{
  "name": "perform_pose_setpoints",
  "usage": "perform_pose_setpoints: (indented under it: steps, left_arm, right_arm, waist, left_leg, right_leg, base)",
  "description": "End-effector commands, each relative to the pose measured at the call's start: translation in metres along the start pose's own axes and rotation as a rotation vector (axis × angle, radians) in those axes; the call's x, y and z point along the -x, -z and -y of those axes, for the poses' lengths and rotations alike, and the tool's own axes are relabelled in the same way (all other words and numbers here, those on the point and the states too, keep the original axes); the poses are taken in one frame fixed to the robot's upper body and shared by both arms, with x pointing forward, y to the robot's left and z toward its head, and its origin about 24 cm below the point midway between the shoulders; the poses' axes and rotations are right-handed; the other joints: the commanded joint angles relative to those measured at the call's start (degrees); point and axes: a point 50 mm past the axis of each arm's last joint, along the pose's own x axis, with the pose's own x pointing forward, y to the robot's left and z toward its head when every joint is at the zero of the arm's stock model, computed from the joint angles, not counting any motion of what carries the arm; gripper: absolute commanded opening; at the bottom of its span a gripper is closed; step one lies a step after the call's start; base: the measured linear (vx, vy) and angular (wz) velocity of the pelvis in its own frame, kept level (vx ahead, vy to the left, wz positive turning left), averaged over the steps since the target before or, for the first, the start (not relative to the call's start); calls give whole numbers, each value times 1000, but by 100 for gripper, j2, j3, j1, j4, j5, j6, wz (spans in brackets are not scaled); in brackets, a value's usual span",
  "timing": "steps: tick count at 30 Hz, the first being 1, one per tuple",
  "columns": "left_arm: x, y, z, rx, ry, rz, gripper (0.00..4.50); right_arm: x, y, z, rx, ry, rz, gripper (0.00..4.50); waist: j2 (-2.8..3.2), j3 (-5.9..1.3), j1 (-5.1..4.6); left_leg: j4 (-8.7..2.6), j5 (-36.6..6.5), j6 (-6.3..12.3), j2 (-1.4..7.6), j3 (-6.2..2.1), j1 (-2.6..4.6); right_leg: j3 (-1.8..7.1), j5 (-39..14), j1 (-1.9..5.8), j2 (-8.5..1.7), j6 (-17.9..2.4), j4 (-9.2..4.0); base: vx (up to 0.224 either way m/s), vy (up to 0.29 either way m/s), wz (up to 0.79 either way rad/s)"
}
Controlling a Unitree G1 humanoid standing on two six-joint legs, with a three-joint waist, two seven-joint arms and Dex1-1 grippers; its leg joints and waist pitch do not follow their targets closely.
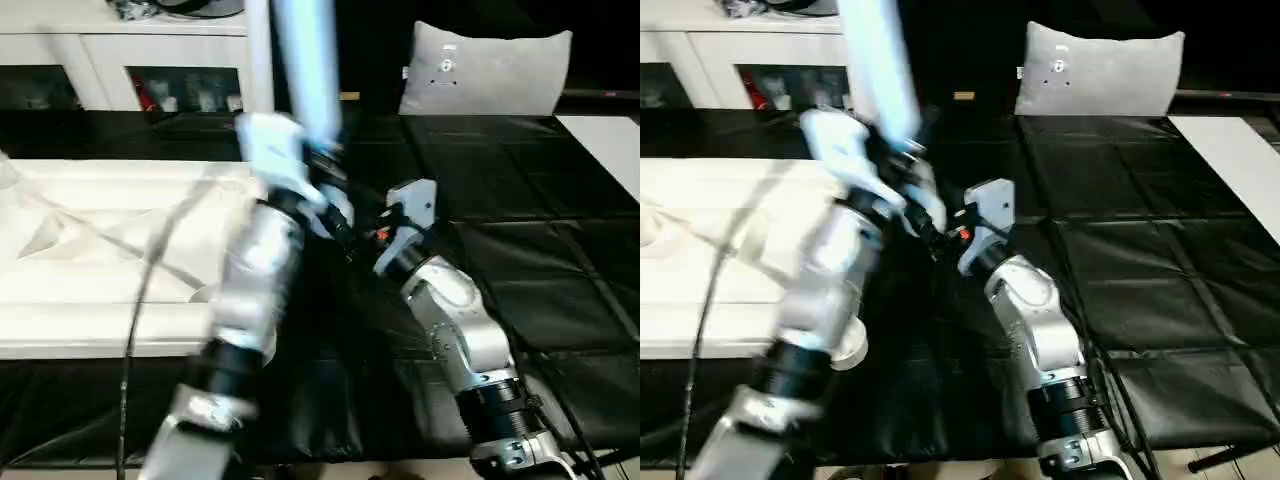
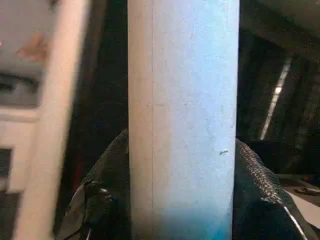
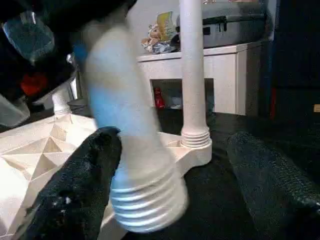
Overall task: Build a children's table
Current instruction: Pick table leg
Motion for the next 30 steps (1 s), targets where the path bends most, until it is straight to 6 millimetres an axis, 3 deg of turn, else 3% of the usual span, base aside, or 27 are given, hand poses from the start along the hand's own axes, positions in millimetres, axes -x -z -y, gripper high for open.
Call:
perform_pose_setpoints:
  steps: [1, 3, 6, 13, 21, 22, 23, 24, 28, 29, 30]
  left_arm:
    - [-6, -2, 2, 47, 39, -21, 188]
    - [-6, -3, 1, 70, 56, -33, 188]
    - [-7, -6, 0, 192, 155, -66, 188]
    - [-2, -22, 1, 401, 384, -40, 188]
    - [10, -32, 6, 511, 649, -55, 188]
    - [12, -34, 8, 528, 705, -66, 188]
    - [12, -36, 10, 536, 737, -72, 188]
    - [12, -37, 11, 537, 753, -77, 188]
    - [12, -34, 11, 478, 781, -118, 188]
    - [11, -33, 11, 462, 778, -126, 188]
    - [11, -31, 12, 428, 779, -138, 188]
  right_arm:
    - [9, -11, 9, -43, 16, 42, 409]
    - [15, -17, 16, -90, 38, 69, 444]
    - [36, -33, 40, -193, 122, 136, 450]
    - [64, -43, 65, -128, 129, 56, 450]
    - [71, -53, 61, -202, -6, 32, 450]
    - [72, -56, 57, -214, -62, 10, 450]
    - [73, -57, 54, -220, -103, -2, 450]
    - [73, -58, 53, -225, -126, -10, 450]
    - [71, -62, 42, -209, -242, -67, 450]
    - [71, -63, 40, -201, -263, -79, 450]
    - [70, -63, 36, -181, -300, -107, 450]
  waist:
    - [-14, -429, 4]
    - [-4, -438, 20]
    - [-4, -442, 57]
    - [-34, -415, 110]
    - [-34, -400, 97]
    - [-75, -404, 91]
    - [-59, -404, 99]
    - [-92, -401, 98]
    - [-75, -396, 123]
    - [-30, -394, 129]
    - [-34, -394, 122]
  left_leg:
    - [-610, -974, -239, 1027, -514, 212]
    - [-611, -839, -203, 1028, -510, 220]
    - [-605, -693, -172, 1010, -483, 236]
    - [-574, -902, -280, 986, -446, 206]
    - [-590, -942, -236, 1010, -459, 219]
    - [-594, -856, -212, 1004, -443, 233]
    - [-583, -831, -191, 997, -444, 236]
    - [-585, -786, -161, 999, -439, 222]
    - [-561, -788, -145, 1000, -445, 206]
    - [-563, -787, -159, 1003, -455, 204]
    - [-567, -809, -176, 1004, -452, 207]
  right_leg:
    - [403, 758, 185, -755, -1609, -225]
    - [391, 882, 176, -743, -1607, -207]
    - [368, 907, 170, -730, -1635, -187]
    - [406, 384, 190, -805, -1725, -245]
    - [404, 56, 176, -754, -1731, -262]
    - [397, 127, 170, -732, -1723, -253]
    - [397, 145, 172, -740, -1740, -241]
    - [395, 149, 181, -745, -1741, -248]
    - [415, -44, 191, -785, -1693, -281]
    - [417, -39, 191, -787, -1679, -274]
    - [413, -42, 186, -779, -1671, -282]
  base:
    - [0, 0, 0]
    - [0, 0, 0]
    - [0, 0, 0]
    - [0, 0, 0]
    - [0, 0, 0]
    - [0, 0, 0]
    - [0, 0, 0]
    - [0, 0, 0]
    - [0, 0, 0]
    - [0, 0, 0]
    - [0, 0, 0]
